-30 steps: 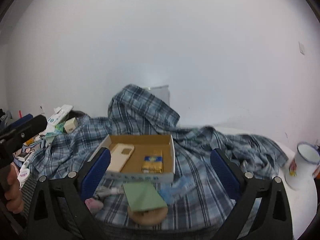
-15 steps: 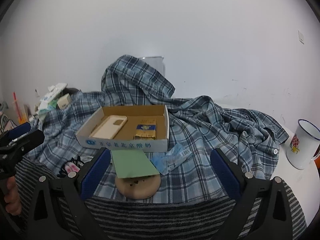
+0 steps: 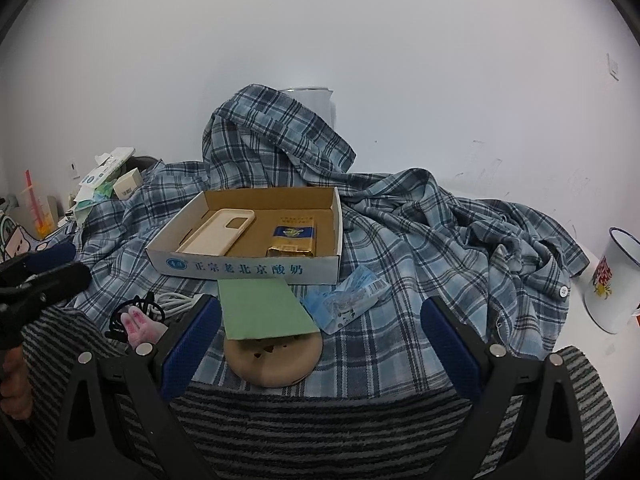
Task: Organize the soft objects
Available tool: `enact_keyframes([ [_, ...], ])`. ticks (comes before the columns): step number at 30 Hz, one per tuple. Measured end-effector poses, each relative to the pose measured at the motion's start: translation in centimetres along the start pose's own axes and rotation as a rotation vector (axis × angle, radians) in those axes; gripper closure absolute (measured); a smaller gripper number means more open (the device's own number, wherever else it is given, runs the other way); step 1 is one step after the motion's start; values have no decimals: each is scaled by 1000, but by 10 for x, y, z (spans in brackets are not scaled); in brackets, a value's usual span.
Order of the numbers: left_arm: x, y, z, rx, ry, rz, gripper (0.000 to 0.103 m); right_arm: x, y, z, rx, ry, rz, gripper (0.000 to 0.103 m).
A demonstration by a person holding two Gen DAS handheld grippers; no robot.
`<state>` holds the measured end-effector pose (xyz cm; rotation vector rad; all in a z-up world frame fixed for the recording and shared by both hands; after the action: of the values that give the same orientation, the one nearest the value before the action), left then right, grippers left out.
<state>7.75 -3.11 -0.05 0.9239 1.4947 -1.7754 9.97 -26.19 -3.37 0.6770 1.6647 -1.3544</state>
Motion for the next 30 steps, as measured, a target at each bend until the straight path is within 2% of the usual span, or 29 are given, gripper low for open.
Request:
enact_keyframes([
  [4,4,10,-3,36,10,-68,38,1,0,1,-6,2,-3,4],
  [8,8,24,-6,17,60,-154,53,1,2,1,-9,7,-10,4],
  [10,9,27,-12,33,46,-178,62,1,2,1,-11,10,-11,4],
  [13,8,32,-18,76,27,-212,64,2,3,1,-13,13,-17,4],
  [16,11,35,-16,172,33,-238,65,2,4,2,-11,18,-20,4],
  [17,11,34,-15,180,36,-239,66,2,4,3,-13,19,-21,4],
  [21,12,42,-8,165,74,-254,82,2,6,3,-11,18,-33,4],
  [25,18,53,-10,184,59,-289,97,3,7,2,-10,15,-37,4],
  [30,20,52,-16,175,34,-267,100,3,9,2,-11,17,-49,4],
])
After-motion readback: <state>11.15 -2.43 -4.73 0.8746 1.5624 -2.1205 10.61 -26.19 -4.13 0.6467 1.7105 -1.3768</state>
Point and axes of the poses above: each gripper's, at about its wrist camera, not at the fingertips, and y roughly the way its jaws point, z to its right, x to its underside, the point moved 1 cm from there along y, roughly the way its jaws point, and after that the axes turned 1 degree about -x, right-handed, at the moved point
